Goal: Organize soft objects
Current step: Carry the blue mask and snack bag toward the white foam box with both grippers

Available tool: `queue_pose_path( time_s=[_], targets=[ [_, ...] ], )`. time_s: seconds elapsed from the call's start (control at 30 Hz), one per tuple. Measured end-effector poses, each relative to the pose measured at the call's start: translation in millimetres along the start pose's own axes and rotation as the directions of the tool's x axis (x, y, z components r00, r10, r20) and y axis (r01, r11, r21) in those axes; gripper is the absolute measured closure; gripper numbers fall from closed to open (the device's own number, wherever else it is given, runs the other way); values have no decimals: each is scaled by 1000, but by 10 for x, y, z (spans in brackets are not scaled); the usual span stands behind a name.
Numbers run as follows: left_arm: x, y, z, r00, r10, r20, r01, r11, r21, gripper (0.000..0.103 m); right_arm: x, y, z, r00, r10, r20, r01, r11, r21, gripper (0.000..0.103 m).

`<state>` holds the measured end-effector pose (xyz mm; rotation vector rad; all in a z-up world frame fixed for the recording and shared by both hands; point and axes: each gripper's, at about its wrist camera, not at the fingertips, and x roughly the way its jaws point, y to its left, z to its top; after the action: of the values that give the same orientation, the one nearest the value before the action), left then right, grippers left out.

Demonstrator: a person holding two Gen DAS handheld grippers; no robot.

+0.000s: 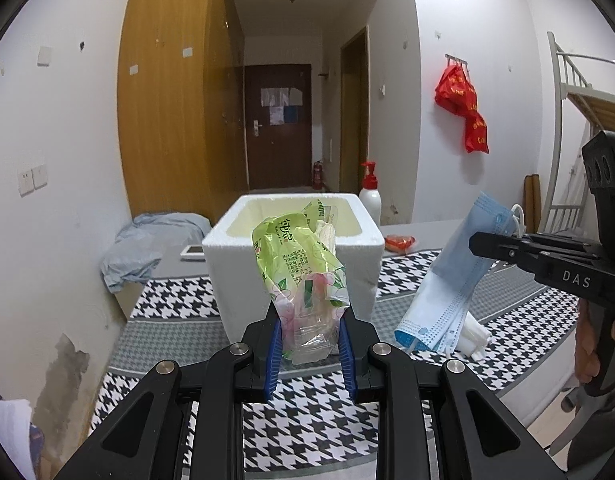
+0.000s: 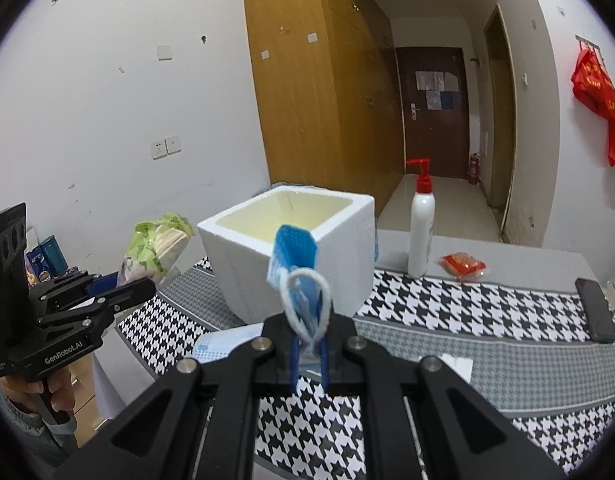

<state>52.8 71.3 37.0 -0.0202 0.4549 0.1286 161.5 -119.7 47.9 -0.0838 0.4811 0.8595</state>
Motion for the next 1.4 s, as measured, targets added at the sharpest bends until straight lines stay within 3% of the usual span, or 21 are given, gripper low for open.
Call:
queue_pose_path(
  time_s=[0.8,1.4],
  targets=[
    [-68,166,346,995,34,89,-35,999,8,77,58,92,706,995,26,97,-24,999,-27,92],
    [83,325,358,995,67,76,-65,997,-29,77,529,154,982,996,45,74,-43,999,-22,92]
  ],
)
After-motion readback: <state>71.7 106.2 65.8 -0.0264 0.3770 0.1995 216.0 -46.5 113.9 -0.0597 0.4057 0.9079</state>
